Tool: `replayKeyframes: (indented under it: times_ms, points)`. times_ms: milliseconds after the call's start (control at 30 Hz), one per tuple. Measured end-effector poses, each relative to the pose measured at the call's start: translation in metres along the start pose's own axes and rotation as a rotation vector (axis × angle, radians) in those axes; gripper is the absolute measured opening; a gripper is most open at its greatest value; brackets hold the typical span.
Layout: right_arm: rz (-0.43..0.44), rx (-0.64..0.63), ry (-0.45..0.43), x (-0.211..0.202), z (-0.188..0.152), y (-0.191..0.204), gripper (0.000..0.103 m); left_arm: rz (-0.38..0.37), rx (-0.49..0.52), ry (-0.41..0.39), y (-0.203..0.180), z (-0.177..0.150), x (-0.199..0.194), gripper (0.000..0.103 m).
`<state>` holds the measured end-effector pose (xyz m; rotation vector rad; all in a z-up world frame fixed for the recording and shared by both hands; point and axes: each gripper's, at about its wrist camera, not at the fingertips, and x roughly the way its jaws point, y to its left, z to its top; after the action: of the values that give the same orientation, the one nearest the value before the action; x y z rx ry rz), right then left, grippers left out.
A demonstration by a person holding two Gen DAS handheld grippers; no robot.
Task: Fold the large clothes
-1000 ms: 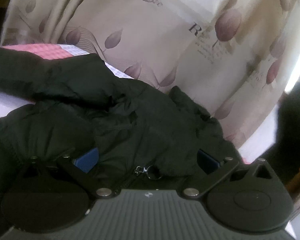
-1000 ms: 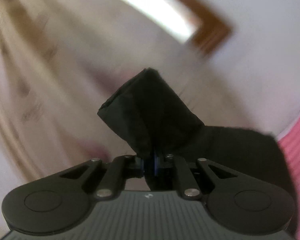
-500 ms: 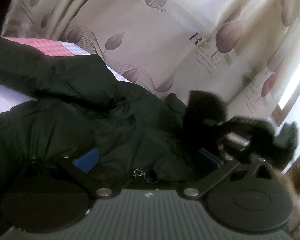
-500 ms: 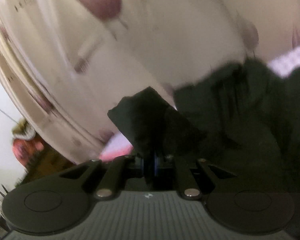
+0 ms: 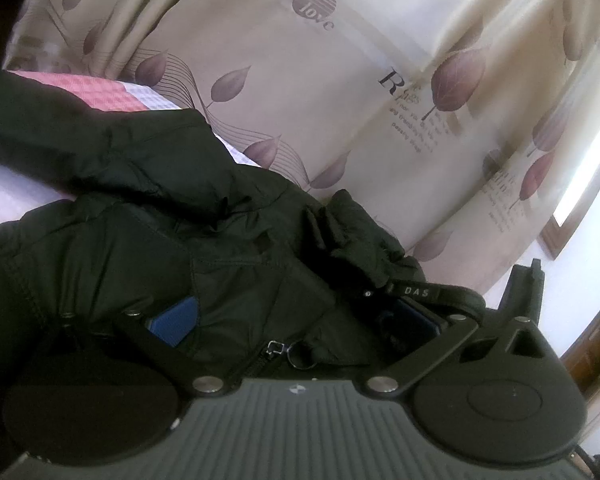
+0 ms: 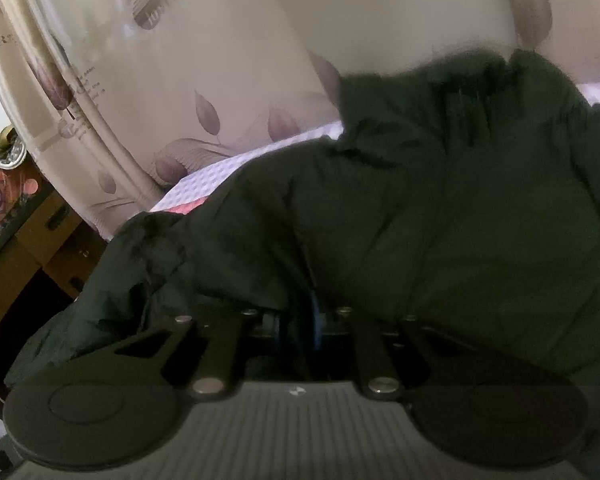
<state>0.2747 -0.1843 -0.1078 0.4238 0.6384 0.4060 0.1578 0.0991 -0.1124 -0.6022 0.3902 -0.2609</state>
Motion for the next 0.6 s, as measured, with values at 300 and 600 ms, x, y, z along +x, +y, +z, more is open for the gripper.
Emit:
replayKeyframes:
  times_ms: [300,600]
  points:
    - [0.056,0.083,-0.01,-0.012,0.003,-0.01,0.025,-0.008,-0.016,-0.006,0.001,0.001,-0.002,0.103]
    - [0.272,0.076,-0.081,-0.032,0.009,0.016,0.079,-0.018,-0.031,-0.012,0.002,0.001,-0.004,0.103]
